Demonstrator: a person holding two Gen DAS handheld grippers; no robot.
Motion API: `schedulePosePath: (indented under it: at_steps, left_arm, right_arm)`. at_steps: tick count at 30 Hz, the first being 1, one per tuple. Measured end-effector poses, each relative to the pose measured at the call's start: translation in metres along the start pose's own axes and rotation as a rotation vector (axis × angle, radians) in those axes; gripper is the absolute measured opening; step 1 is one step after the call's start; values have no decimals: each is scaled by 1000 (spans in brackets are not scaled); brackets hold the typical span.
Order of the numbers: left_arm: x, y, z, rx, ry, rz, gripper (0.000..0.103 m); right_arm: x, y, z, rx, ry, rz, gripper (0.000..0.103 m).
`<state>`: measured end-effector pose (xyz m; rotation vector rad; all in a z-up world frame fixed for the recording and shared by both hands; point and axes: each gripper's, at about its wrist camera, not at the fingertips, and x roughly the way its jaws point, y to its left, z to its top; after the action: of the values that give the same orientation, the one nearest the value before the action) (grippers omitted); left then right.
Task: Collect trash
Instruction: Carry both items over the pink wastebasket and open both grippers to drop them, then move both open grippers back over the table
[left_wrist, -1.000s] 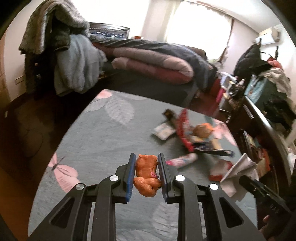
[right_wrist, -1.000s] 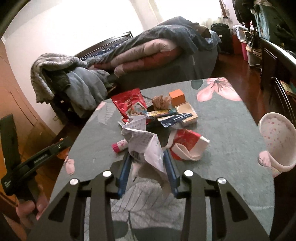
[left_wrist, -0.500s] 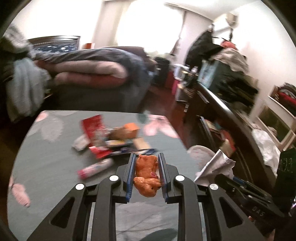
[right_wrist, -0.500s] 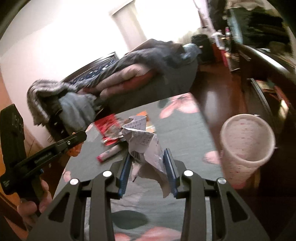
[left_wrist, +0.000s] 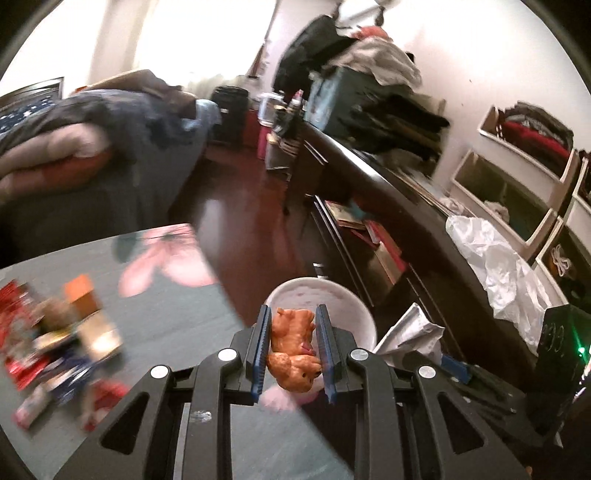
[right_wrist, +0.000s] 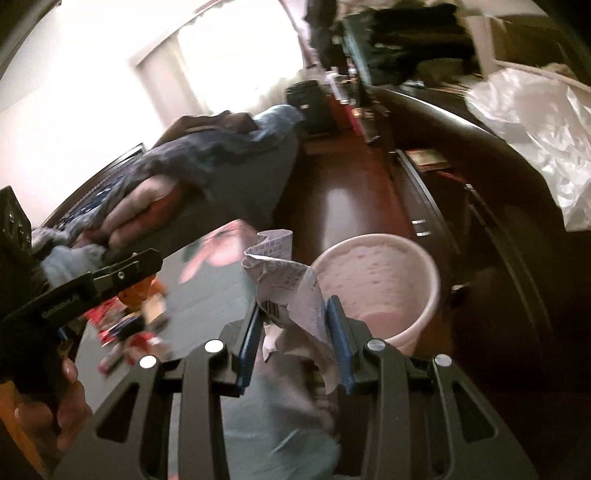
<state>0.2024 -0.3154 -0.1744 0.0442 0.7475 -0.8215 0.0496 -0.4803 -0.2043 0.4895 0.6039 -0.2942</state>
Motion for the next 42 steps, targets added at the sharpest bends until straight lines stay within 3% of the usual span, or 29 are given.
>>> schedulePosePath:
  at_steps: [6, 13, 14, 17, 18, 24, 32, 36, 42]
  left_arm:
    - [72, -26, 15, 35, 55, -16, 24]
    - [139, -25, 21, 27, 114, -4, 25]
    - [145, -23, 22, 20, 121, -12, 28]
    - [158, -16, 24, -26, 131, -31, 68]
    - [157, -14, 25, -45, 116, -33, 76]
    - [132, -6, 28, -73, 53, -9, 80]
    - [48, 12, 6, -56, -41, 189, 89]
    - [11, 27, -9, -61, -46, 268, 90]
    - [-45, 65, -35, -89, -68, 423, 95]
  right_arm:
    - [44, -48, 16, 80, 14, -59, 37]
    - [98, -82, 25, 131, 44, -106, 40]
    - [106, -85, 25, 134, 50, -117, 42]
    - [122, -88, 24, 119, 54, -154, 50]
    - [125, -87, 22, 115, 50, -156, 54]
    - [124, -76, 16, 71, 40, -215, 64]
    - [78, -30, 1, -36, 10, -285, 82]
    - [53, 2, -7, -86, 0, -262, 90]
    - [31, 50, -21, -148, 34, -152, 94]
